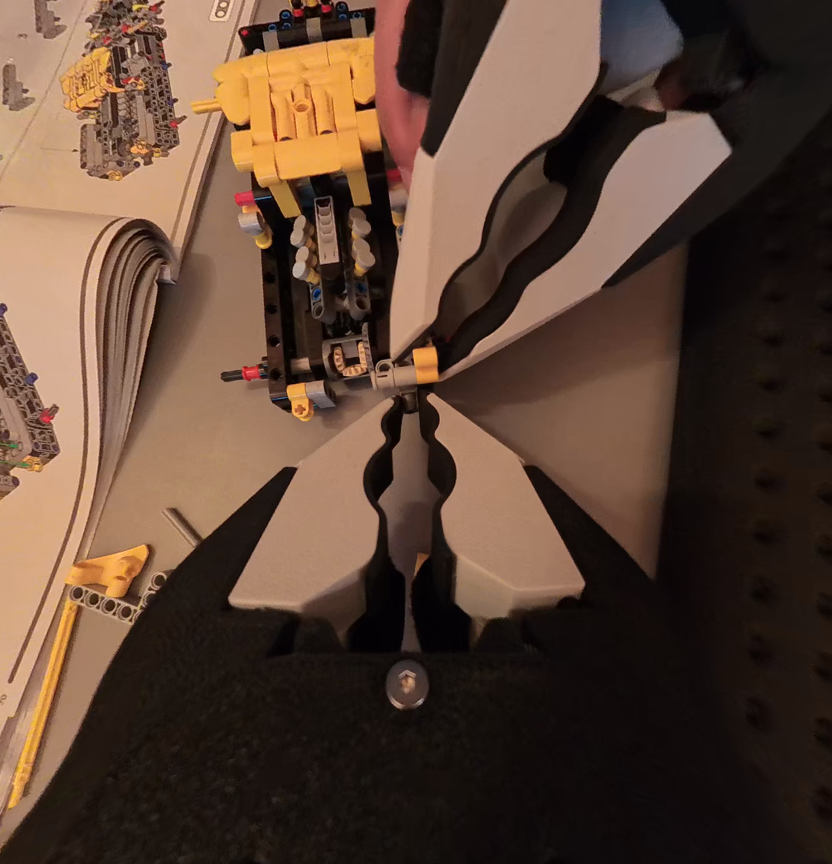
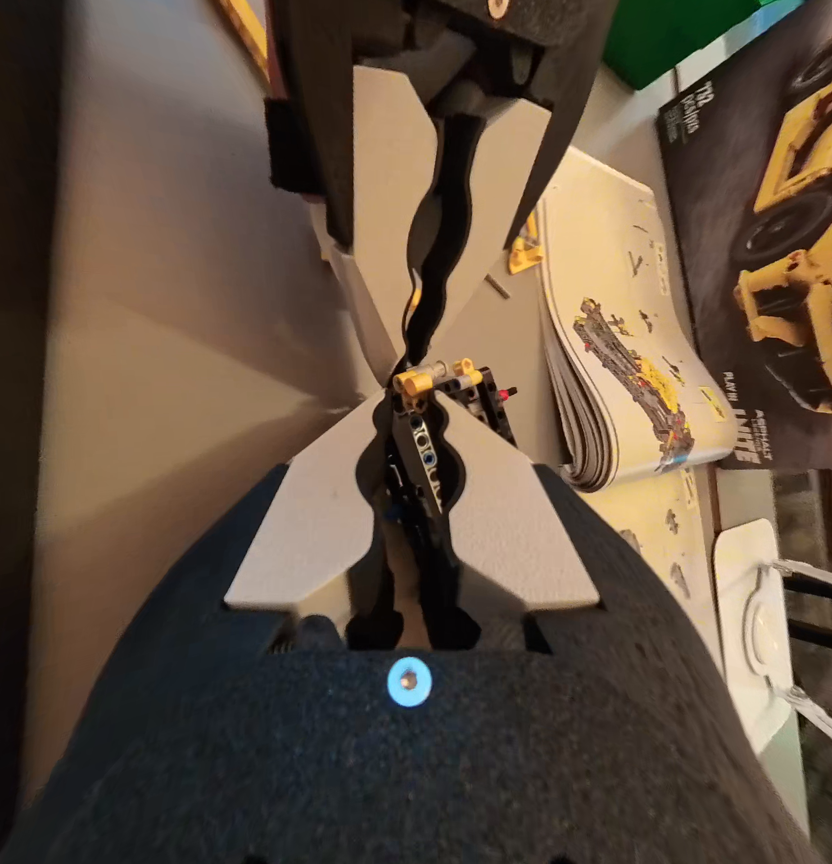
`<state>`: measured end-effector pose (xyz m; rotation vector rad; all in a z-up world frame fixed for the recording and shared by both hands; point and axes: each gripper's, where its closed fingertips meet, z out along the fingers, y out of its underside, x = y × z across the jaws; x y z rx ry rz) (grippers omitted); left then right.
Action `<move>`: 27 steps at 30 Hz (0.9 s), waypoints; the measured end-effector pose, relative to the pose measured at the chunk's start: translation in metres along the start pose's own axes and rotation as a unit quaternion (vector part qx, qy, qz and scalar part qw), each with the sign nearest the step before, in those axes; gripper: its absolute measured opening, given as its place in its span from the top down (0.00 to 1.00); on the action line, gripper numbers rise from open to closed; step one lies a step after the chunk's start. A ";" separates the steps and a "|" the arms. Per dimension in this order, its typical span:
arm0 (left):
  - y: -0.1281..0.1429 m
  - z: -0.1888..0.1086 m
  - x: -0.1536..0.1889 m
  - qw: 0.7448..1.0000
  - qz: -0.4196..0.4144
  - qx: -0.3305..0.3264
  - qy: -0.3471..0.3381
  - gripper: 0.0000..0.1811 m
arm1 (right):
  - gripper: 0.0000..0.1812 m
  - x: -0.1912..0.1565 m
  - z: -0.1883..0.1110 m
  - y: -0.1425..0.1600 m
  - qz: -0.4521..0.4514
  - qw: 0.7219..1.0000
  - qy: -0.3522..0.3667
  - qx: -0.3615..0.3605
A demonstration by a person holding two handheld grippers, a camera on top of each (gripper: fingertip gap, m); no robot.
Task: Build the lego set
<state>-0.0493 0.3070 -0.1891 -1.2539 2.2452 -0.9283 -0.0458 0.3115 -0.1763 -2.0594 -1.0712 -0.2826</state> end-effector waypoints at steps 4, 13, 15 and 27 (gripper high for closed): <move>-0.001 0.001 0.000 1.000 -0.002 -0.003 0.002 0.96 | 0.95 0.001 -0.002 0.002 -0.031 0.998 -0.049 -0.039; -0.004 0.005 -0.002 1.000 0.001 -0.011 -0.001 0.96 | 0.94 0.007 -0.007 0.007 -0.249 0.954 0.042 -0.162; -0.005 0.006 -0.005 1.000 -0.008 -0.005 -0.004 0.96 | 0.93 0.010 -0.007 0.006 -0.224 0.962 0.054 -0.146; 0.001 0.010 -0.004 1.000 -0.004 0.003 0.005 0.90 | 0.89 0.005 -0.005 0.028 -0.085 0.994 -0.005 -0.064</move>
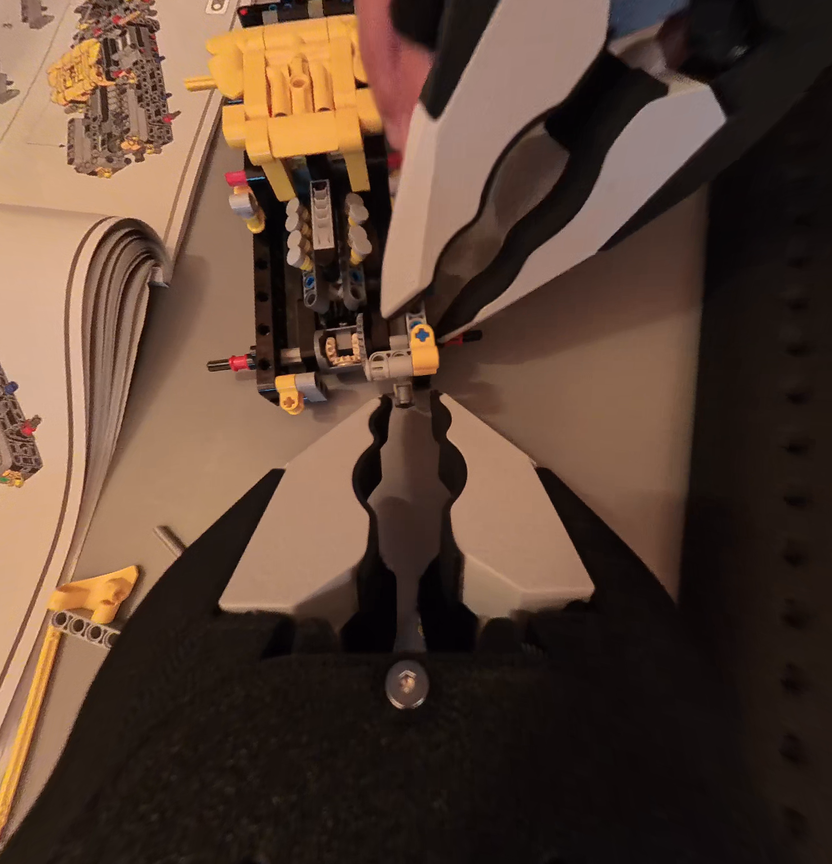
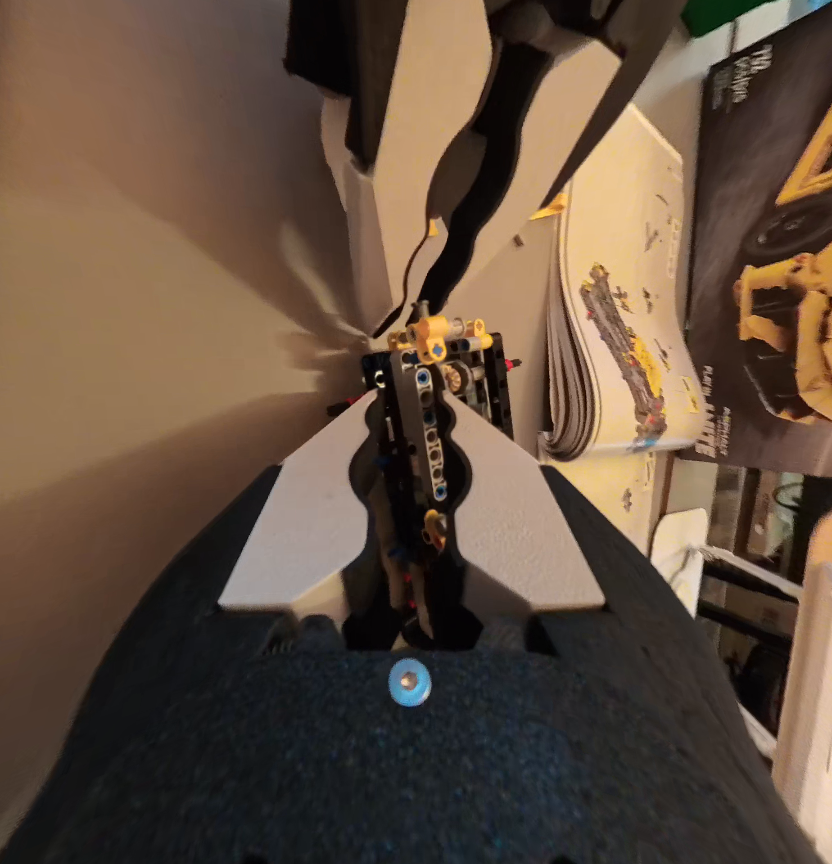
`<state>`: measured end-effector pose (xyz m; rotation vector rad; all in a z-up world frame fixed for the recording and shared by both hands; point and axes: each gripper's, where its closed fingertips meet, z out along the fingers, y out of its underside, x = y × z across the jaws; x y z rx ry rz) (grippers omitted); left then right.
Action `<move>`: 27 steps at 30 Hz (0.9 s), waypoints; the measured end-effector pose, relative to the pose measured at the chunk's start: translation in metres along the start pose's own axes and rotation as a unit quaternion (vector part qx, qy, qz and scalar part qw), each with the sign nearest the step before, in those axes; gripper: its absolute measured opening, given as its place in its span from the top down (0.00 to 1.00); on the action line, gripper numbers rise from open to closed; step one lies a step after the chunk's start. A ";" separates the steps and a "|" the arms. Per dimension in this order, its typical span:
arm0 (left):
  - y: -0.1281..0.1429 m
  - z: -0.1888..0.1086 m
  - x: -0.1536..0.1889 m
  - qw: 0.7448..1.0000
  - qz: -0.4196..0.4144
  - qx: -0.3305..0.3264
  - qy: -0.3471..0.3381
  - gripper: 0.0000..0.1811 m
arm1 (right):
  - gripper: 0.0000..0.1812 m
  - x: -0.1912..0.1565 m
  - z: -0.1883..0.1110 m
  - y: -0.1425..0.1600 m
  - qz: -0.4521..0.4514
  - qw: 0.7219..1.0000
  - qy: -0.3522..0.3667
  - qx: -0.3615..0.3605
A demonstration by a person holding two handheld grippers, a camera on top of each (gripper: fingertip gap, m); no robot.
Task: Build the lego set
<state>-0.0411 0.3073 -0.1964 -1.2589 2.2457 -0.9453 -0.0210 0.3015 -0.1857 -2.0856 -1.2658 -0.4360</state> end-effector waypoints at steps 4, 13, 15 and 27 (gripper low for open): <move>0.007 0.000 -0.002 1.000 -0.007 -0.017 -0.007 0.90 | 0.90 0.001 0.005 -0.001 -0.019 0.995 -0.089 -0.027; 0.005 -0.026 -0.019 0.995 -0.086 0.048 -0.037 0.90 | 0.96 0.013 0.003 -0.007 0.069 0.967 -0.245 -0.014; -0.008 -0.039 -0.025 0.987 -0.113 0.109 -0.036 0.90 | 0.96 0.029 -0.008 -0.011 0.115 0.963 -0.240 0.032; -0.136 -0.120 -0.038 0.876 -0.054 0.475 -0.056 0.82 | 0.97 0.116 -0.112 -0.043 0.260 0.876 -0.202 0.351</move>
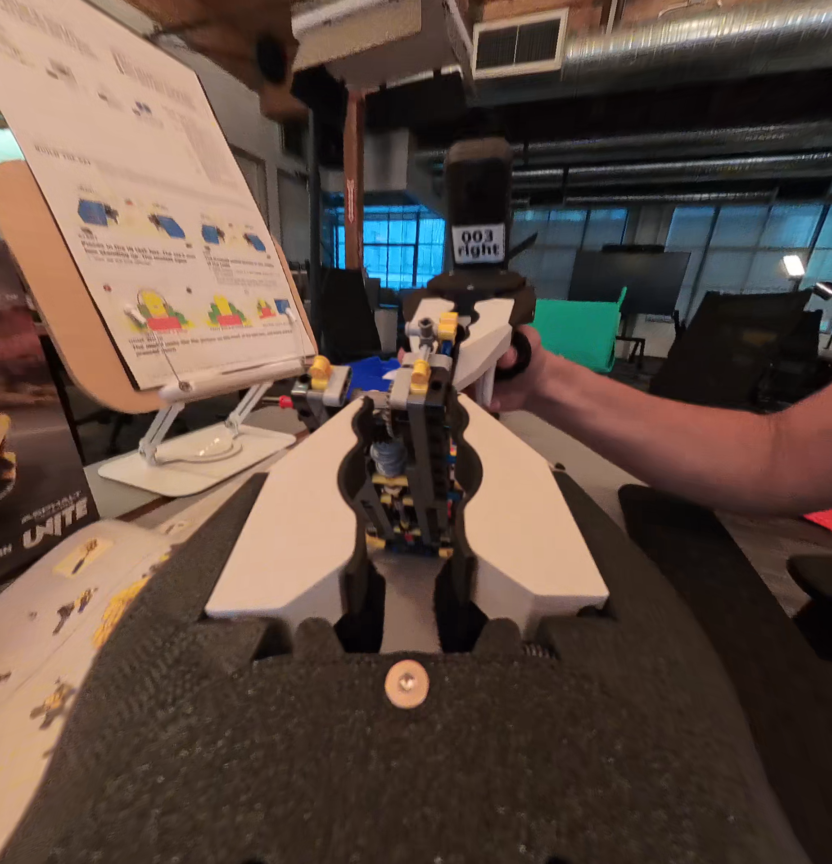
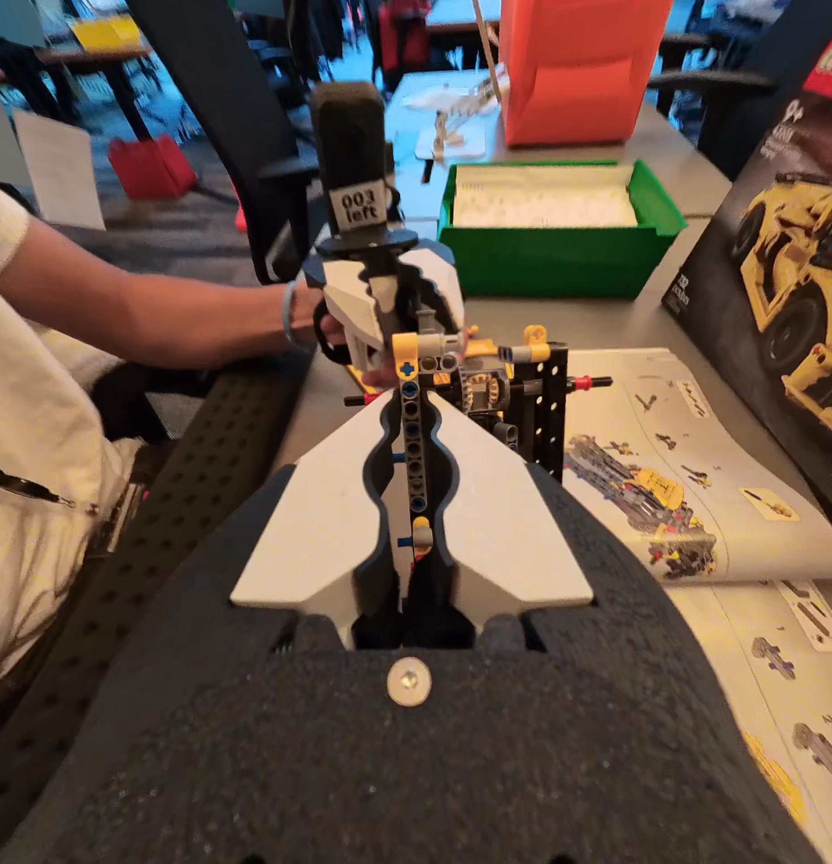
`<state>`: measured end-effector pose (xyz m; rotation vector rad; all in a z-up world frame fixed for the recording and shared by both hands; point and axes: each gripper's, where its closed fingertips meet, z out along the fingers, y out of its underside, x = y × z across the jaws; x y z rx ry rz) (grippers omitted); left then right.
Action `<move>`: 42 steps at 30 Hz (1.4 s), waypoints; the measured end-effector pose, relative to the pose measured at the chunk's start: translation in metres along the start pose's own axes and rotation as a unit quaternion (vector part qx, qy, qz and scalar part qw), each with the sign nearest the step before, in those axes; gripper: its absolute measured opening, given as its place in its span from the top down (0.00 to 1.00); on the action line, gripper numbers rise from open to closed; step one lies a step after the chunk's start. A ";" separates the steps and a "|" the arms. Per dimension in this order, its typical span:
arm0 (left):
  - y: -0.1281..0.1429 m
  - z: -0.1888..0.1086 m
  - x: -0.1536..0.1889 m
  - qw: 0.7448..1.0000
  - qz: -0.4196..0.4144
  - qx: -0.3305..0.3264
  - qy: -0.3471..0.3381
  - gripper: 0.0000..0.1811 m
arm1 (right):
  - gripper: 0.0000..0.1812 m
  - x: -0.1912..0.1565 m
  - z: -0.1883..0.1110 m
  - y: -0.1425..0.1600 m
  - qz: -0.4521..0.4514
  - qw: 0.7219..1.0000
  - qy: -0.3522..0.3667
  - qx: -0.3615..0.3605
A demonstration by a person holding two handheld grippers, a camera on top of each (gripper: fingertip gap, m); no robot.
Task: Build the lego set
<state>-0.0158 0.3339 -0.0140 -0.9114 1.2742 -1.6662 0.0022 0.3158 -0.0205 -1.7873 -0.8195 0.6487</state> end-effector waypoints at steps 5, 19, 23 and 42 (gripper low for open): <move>0.014 0.021 0.004 0.998 -0.010 -0.043 0.033 0.76 | 0.96 0.001 -0.020 -0.010 0.023 0.995 -0.019 0.096; 0.010 0.087 0.006 0.999 -0.033 0.008 0.043 0.75 | 0.96 0.006 -0.071 -0.012 0.063 0.968 -0.044 0.241; 0.010 0.089 0.006 0.998 -0.046 0.032 0.038 0.75 | 0.96 0.007 -0.074 -0.012 0.076 0.964 -0.052 0.251; 0.011 0.088 0.015 0.999 0.041 -0.013 0.007 0.88 | 0.96 0.014 -0.090 -0.010 0.094 0.944 -0.069 0.307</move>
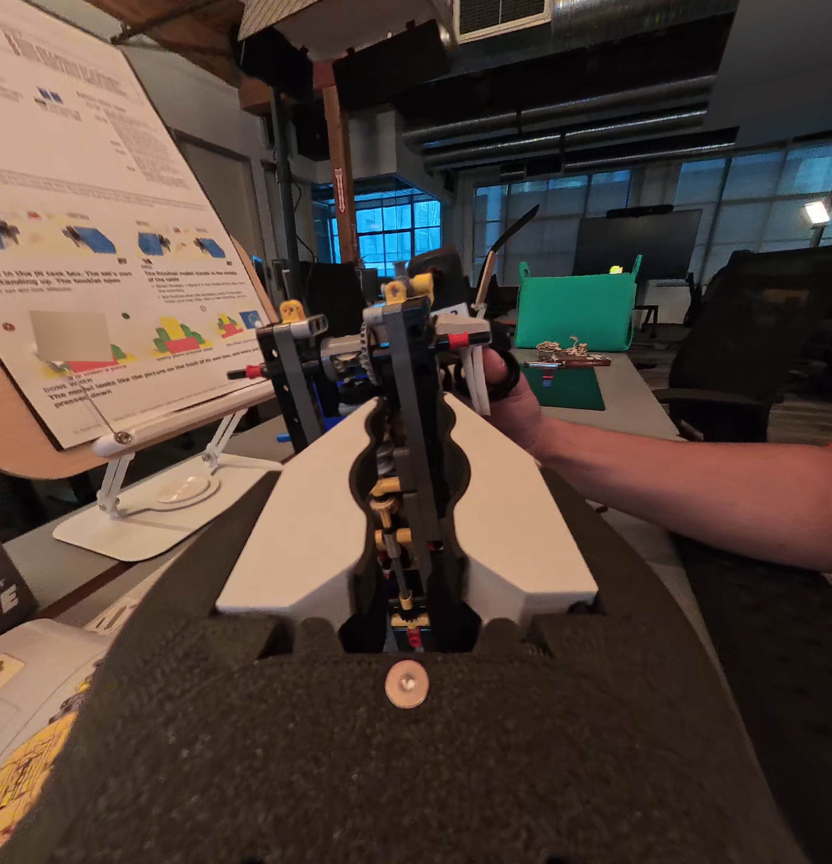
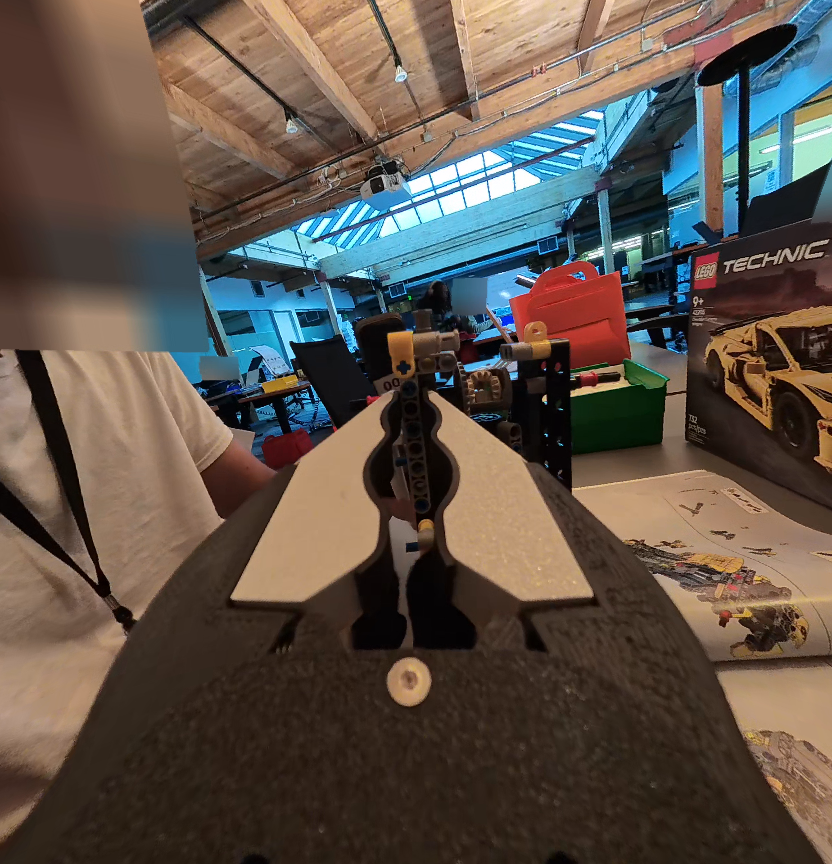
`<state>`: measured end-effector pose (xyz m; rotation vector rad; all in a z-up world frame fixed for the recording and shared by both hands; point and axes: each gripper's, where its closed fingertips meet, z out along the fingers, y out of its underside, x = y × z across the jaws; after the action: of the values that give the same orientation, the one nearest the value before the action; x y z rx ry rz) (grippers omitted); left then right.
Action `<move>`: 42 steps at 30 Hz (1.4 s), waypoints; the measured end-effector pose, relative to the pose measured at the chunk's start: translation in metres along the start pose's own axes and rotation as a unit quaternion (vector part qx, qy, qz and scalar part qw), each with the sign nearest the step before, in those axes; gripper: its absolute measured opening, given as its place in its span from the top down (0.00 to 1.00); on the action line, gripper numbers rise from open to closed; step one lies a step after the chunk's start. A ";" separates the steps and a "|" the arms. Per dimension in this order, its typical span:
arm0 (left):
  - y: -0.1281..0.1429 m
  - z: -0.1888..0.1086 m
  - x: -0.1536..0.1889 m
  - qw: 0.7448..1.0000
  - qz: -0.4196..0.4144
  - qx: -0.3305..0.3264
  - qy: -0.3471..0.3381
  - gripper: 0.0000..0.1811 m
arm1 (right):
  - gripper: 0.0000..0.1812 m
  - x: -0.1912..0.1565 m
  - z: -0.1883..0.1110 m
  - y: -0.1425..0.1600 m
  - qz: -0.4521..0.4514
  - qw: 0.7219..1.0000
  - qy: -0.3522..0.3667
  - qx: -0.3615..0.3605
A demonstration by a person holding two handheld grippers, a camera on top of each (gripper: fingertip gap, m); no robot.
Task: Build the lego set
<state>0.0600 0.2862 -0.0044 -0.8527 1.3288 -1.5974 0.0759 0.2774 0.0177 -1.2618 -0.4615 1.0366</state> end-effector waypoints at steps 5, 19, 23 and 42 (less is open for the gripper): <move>-0.003 0.004 0.006 0.999 -0.031 -0.004 0.020 0.85 | 0.96 -0.002 0.003 0.002 -0.002 1.000 -0.002 -0.009; -0.007 -0.004 0.003 0.997 -0.066 -0.010 0.043 0.91 | 0.96 -0.003 0.017 0.006 -0.005 0.999 0.034 -0.036; -0.009 -0.009 0.002 0.997 -0.059 -0.017 0.056 0.91 | 0.86 -0.008 0.018 -0.002 -0.027 0.997 0.054 -0.040; -0.010 -0.010 0.006 0.995 -0.064 -0.022 0.068 0.91 | 0.97 -0.009 0.009 -0.010 -0.035 0.997 0.065 -0.036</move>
<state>0.0468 0.2854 0.0031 -0.8846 1.4346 -1.7570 0.0686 0.2753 0.0319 -1.3593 -0.4434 0.8786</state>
